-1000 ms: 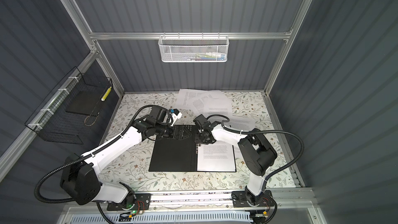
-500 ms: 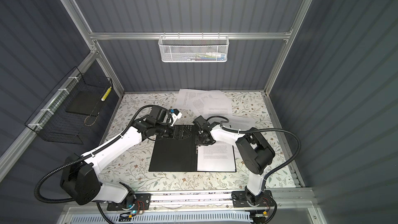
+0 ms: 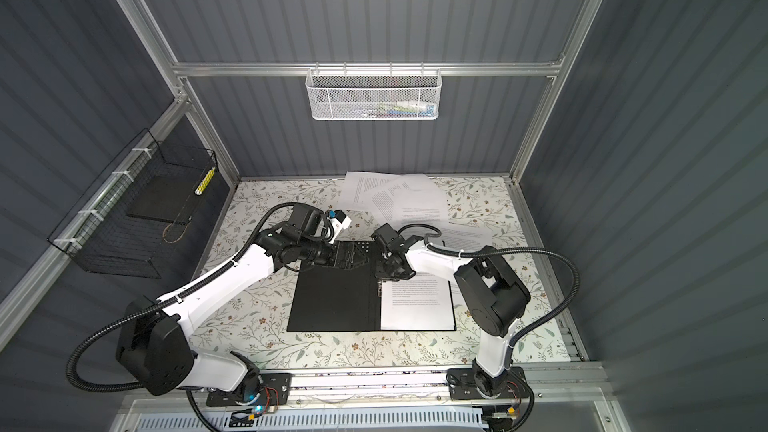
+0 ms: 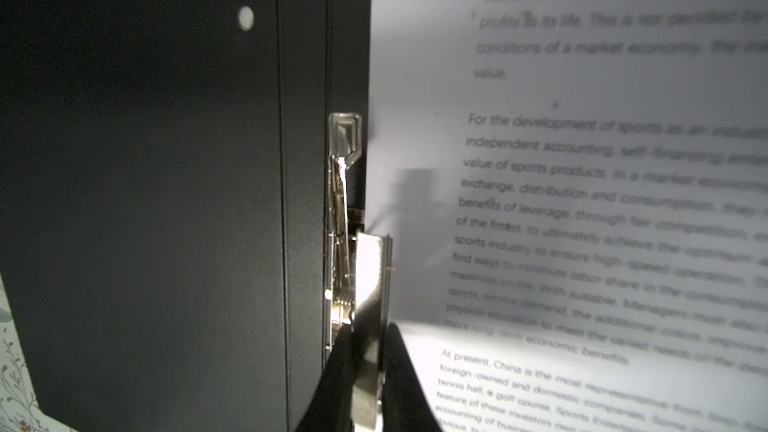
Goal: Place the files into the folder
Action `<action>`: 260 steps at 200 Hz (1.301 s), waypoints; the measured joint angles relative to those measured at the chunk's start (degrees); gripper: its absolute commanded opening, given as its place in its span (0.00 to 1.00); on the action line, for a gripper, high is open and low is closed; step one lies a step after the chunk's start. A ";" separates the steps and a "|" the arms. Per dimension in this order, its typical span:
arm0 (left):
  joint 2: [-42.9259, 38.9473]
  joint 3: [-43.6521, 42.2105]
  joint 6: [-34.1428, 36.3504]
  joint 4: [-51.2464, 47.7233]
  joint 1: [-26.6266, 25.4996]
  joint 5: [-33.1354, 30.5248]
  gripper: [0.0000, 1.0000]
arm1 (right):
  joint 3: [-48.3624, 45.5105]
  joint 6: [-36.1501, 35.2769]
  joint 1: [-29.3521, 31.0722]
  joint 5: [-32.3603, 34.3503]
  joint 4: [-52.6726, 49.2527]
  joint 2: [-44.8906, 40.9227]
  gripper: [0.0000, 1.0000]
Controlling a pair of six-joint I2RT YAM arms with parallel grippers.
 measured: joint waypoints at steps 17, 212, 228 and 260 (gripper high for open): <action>0.00 0.00 0.00 0.00 0.02 0.00 1.00 | 0.63 0.02 0.55 -0.28 0.00 0.52 0.10; -4.39 -0.20 -0.02 -2.60 2.40 -0.48 1.00 | 14.95 16.24 8.79 -1.86 8.00 11.23 0.04; -4.92 -0.55 -0.02 -3.06 2.82 -1.20 1.00 | 16.13 17.22 9.11 -1.51 8.17 12.46 0.05; -5.42 -0.87 -0.02 -3.96 3.45 -2.67 1.00 | 18.45 18.01 9.53 -1.09 7.58 14.67 0.09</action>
